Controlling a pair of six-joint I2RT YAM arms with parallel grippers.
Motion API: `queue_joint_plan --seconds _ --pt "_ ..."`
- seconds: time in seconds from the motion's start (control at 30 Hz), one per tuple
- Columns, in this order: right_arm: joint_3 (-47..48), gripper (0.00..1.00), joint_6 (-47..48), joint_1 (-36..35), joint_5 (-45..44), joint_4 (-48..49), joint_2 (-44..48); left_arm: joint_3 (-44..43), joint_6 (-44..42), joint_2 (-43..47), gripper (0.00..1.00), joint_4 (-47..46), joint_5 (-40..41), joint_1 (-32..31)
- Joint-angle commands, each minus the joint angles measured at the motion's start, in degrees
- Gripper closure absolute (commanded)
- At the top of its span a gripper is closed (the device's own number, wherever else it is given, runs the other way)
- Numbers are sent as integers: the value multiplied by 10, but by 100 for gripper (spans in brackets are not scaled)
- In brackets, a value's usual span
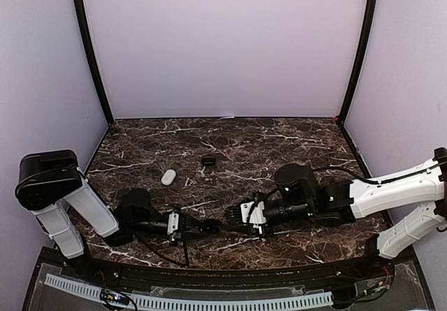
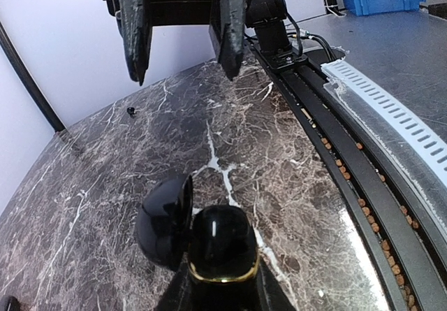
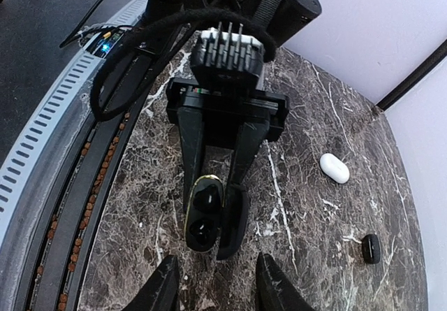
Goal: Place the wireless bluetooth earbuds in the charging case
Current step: Pick up the right earbud from the left side groove of the charging case.
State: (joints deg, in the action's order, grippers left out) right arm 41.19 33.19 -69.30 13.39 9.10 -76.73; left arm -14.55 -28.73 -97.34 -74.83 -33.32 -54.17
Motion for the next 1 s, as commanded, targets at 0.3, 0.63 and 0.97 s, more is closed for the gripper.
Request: queue_joint_plan --seconds 0.3,0.63,0.97 --pt "90 69 87 -21 -30 -89 -51 -68 18 44 91 180 6 3" --pt "135 72 127 -36 -76 -129 -91 -68 29 61 91 198 -5 3" --pt "123 72 92 -43 -71 -92 -79 -54 60 57 91 147 1 3"
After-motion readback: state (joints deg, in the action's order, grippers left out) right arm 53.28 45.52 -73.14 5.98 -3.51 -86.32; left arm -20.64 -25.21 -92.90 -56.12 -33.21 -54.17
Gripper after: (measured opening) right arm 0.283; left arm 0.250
